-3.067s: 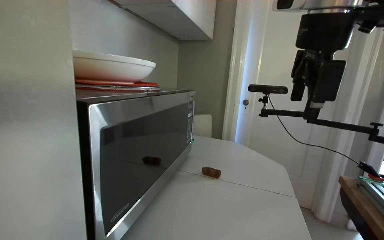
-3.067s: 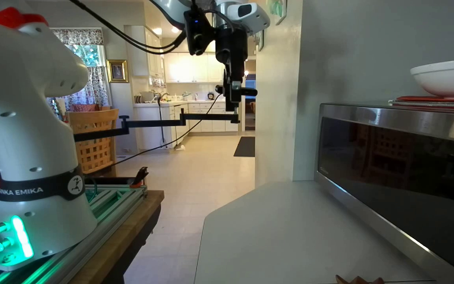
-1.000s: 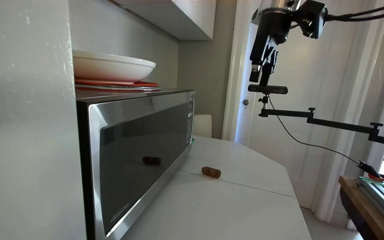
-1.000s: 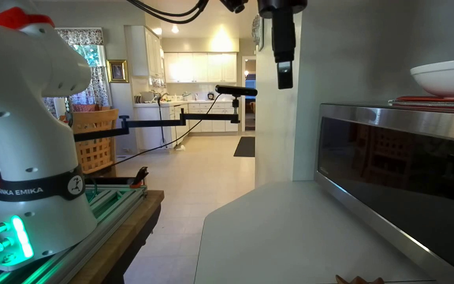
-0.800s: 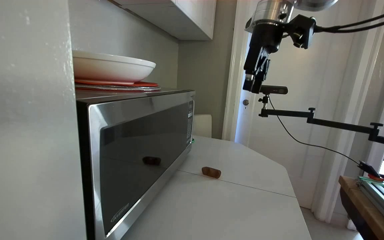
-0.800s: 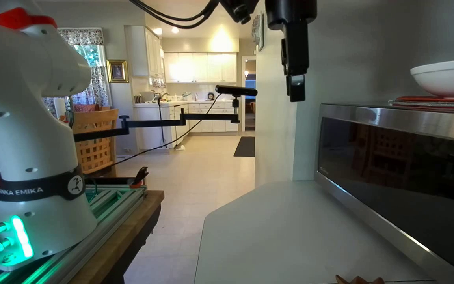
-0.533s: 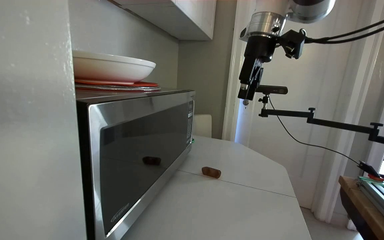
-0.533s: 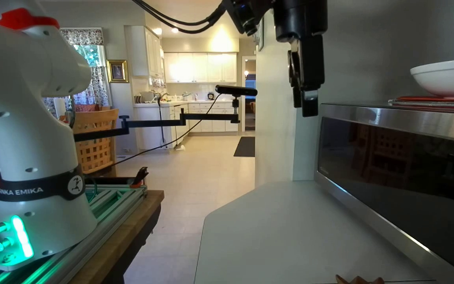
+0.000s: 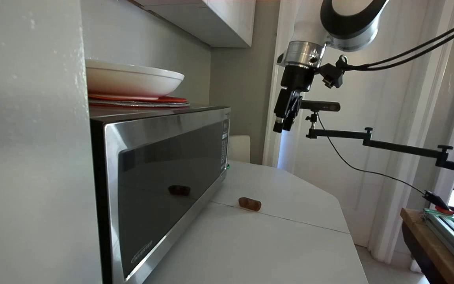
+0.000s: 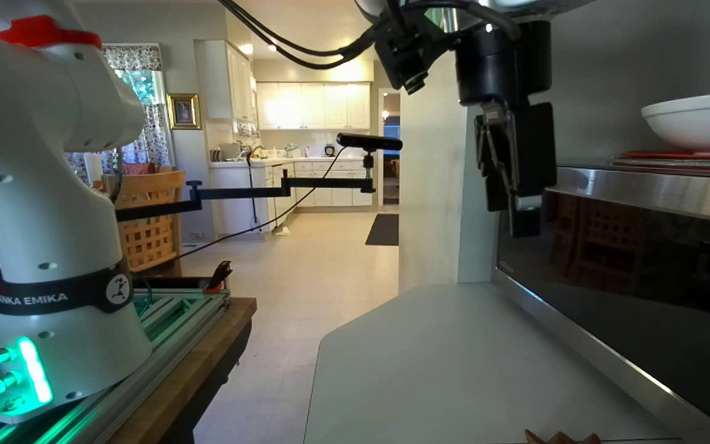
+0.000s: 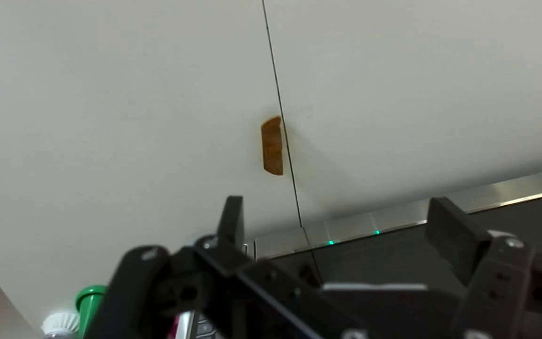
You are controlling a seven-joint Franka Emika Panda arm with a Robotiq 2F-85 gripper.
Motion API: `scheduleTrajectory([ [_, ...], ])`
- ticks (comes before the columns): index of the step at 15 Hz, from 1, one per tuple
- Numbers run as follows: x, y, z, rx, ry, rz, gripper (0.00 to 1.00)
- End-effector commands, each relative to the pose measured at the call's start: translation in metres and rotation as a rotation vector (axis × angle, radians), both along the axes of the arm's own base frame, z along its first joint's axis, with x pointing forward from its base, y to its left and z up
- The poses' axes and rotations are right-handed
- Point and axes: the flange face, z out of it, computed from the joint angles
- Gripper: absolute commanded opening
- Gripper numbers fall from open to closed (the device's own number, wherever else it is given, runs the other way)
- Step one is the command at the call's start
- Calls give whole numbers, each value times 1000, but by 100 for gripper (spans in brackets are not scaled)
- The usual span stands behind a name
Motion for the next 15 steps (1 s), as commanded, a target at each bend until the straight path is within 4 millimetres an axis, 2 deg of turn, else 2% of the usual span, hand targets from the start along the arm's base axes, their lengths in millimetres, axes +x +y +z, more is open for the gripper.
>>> scheduleTrajectory([
  [1, 12, -10, -12, -23, 10, 20, 100],
  [10, 35, -23, -39, -17, 56, -27, 100],
  [12, 40, -23, -38, -40, 48, -79, 100],
  [13, 33, -20, -38, -20, 41, -41, 100],
  [15, 37, -21, -38, -27, 39, -62, 100],
])
